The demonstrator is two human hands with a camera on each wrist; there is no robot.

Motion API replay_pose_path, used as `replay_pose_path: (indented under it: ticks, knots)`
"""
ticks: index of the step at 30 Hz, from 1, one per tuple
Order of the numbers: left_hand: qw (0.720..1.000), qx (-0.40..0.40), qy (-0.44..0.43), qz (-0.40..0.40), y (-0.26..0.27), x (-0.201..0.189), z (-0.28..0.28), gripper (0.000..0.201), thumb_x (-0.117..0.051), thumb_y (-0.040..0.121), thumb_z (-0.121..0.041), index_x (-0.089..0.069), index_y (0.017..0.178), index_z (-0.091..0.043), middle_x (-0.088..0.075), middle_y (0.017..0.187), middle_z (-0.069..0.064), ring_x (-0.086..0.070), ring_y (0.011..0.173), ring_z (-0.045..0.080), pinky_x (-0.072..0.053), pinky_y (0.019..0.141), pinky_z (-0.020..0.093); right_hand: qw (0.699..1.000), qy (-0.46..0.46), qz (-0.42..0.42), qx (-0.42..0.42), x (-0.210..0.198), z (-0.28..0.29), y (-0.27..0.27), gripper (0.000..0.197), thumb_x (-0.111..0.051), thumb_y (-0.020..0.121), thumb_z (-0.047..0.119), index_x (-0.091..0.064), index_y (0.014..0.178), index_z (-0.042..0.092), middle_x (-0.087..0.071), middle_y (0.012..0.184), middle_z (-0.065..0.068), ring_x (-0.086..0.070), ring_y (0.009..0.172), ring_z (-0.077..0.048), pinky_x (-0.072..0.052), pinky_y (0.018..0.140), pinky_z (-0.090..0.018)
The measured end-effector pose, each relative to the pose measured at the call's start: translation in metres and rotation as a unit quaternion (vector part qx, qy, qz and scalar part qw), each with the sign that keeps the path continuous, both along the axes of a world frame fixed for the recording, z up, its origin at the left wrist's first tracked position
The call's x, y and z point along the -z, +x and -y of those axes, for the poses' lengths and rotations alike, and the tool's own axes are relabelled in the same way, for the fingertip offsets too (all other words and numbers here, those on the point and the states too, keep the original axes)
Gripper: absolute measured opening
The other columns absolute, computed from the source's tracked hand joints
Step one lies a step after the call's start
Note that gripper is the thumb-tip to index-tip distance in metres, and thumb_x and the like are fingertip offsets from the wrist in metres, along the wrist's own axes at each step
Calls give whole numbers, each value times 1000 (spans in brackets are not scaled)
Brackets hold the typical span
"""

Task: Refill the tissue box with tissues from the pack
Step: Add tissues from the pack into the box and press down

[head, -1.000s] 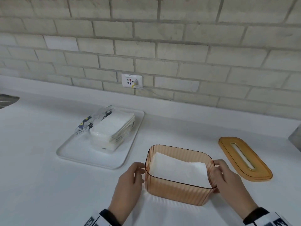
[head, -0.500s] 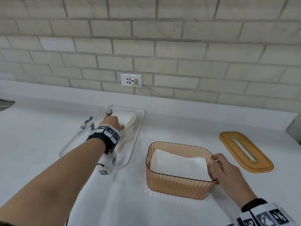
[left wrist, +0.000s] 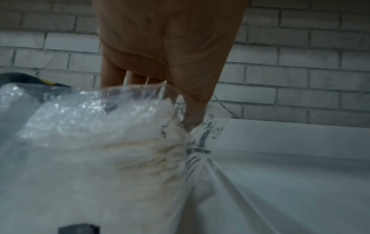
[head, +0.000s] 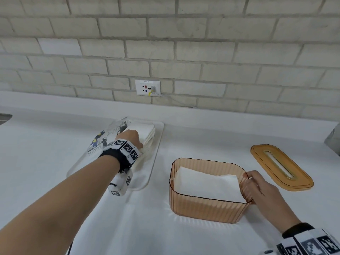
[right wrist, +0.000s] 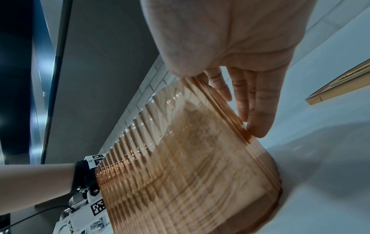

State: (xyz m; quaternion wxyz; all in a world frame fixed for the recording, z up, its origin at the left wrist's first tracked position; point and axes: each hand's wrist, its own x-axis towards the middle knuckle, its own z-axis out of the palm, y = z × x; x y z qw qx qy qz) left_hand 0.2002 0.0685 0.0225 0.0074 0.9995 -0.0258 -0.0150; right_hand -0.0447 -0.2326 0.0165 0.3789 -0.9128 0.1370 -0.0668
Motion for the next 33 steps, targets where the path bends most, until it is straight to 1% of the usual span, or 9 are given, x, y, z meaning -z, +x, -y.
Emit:
replay_pose_path:
  ticks: [4,6,12,16,19,25,29,31,33]
  knots:
    - [1000,4,9,-7,-1,0,3,30,-54,87,-21,-42,63,-11,-49,68,2,-53,72,22,-37,55,24,1000,-6,-1,0,0,0,0,15,-34,98,12,-50,98,12,-50,67,-9,-45,60,-18,-32,54,-28]
    - [1000,-2,4,-13,1,0,2,31,-52,89,-19,-40,62,-10,-45,65,1,-52,72,21,-34,52,23,1000,-9,-3,2,0,0,0,15,-34,98,11,-49,98,12,-49,67,-8,-44,60,-18,-32,54,-28]
    - [999,-16,-30,-20,12,4,-8,33,-50,89,-14,-40,58,-10,-43,59,0,-39,50,12,-29,44,21,1000,-16,-9,5,1,0,0,16,-34,98,11,-50,100,11,-45,62,-5,-42,58,-17,-30,54,-28]
    - [1000,2,-8,-14,5,1,-3,30,-56,87,-22,-42,63,-11,-45,64,0,-50,62,17,-34,49,22,1000,-17,-12,6,1,0,0,16,-34,99,12,-50,101,14,-46,63,-5,-42,58,-17,-30,54,-27]
    - [1000,6,21,-12,2,0,7,28,-54,88,-20,-43,64,-10,-44,65,0,-54,72,21,-38,56,25,1000,-17,-13,7,2,1,1,16,-34,99,13,-50,101,14,-45,62,-6,-42,57,-16,-30,53,-27]
    - [999,5,41,-1,8,1,9,29,-46,91,-8,-42,62,-11,-47,64,0,-50,60,15,-34,49,22,1000,-21,-11,1,4,3,3,15,-35,98,14,-50,99,14,-49,64,-8,-44,58,-16,-31,54,-27]
    - [995,31,96,3,3,1,14,30,-49,90,-9,-40,62,-13,-44,65,-1,-52,71,18,-38,59,24,1000,-27,-15,-4,5,5,3,15,-35,98,14,-50,99,15,-50,65,-8,-44,57,-16,-31,54,-26]
    - [993,41,111,7,1,3,16,19,-49,89,-7,-49,71,-11,-49,72,-1,-54,77,19,-40,64,25,999,-35,-16,-10,5,5,3,15,-35,98,14,-50,99,15,-49,63,-6,-44,57,-15,-30,53,-25]
    - [994,34,107,12,0,6,16,13,-46,90,-4,-58,96,-7,-59,94,4,-60,90,22,-41,69,26,999,-42,-15,-14,4,5,3,14,-36,98,13,-50,99,16,-49,62,-3,-44,56,-14,-30,52,-23]
